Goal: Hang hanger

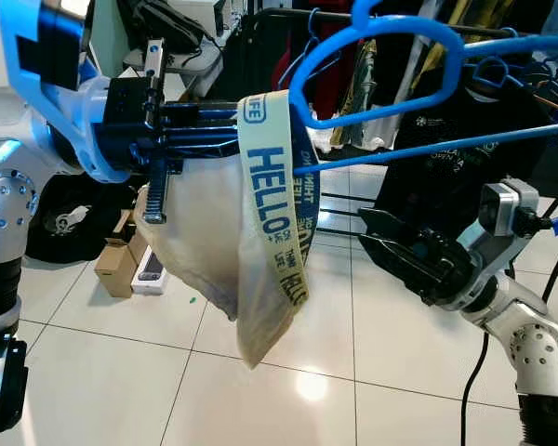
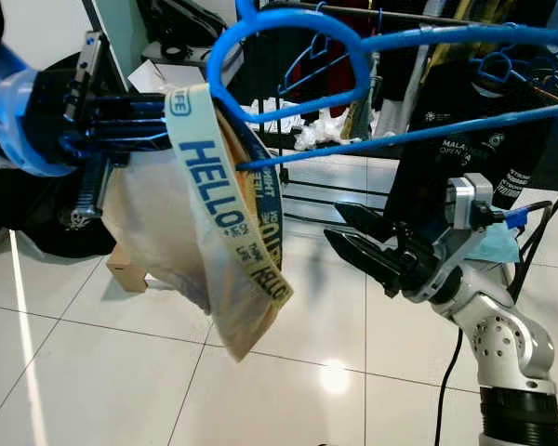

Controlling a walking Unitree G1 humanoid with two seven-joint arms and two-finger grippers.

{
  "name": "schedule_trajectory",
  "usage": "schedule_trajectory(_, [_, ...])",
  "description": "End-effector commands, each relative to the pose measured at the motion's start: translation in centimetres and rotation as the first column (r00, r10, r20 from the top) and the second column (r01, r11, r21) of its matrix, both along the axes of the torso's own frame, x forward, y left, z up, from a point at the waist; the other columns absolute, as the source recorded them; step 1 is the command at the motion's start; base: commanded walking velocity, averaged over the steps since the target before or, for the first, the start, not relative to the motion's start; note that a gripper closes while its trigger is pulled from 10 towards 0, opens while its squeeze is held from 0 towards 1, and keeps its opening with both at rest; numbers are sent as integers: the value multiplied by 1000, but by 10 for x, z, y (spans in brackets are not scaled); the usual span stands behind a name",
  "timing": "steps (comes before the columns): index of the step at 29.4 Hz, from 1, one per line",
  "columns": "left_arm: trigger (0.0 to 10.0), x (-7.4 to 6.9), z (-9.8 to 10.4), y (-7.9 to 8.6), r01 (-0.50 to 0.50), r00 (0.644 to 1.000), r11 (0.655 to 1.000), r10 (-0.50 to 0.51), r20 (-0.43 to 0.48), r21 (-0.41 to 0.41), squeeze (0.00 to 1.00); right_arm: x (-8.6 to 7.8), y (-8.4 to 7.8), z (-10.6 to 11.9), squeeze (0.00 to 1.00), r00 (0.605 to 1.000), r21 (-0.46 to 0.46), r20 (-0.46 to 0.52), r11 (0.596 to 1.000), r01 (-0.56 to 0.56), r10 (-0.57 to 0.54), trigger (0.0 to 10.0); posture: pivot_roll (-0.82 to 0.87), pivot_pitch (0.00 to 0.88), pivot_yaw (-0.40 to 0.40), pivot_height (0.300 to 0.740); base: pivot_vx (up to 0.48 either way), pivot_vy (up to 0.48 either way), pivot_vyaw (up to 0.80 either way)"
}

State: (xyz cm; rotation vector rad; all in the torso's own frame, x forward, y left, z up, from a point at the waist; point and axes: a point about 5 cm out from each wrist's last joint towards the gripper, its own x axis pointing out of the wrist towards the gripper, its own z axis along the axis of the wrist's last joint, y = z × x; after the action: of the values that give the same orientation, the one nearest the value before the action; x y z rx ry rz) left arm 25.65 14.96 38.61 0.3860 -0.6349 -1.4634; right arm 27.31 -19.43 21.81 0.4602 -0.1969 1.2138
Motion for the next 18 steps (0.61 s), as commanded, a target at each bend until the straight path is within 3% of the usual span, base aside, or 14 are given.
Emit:
schedule_trajectory(1, [10000,-4,3,1,19,1000,1000,-19,11,-7,0,-1,7,3,0,1000,-5,21,1000,-17,17,10000,-17,100,31,740,0,0,0])
schedule_trajectory(9, [10000,-4,1,-3,36,999,999,-36,4,1,0,9,34,4,0,998,-51,47,998,-40,43,10000,-13,94,32,740,0,0,0])
schedule_trajectory(18, [10000,-5,1,-6,44,999,999,-44,2,1,0,12,44,5,0,996,-73,54,995,-65,69,10000,-8,90,29,740,0,0,0])
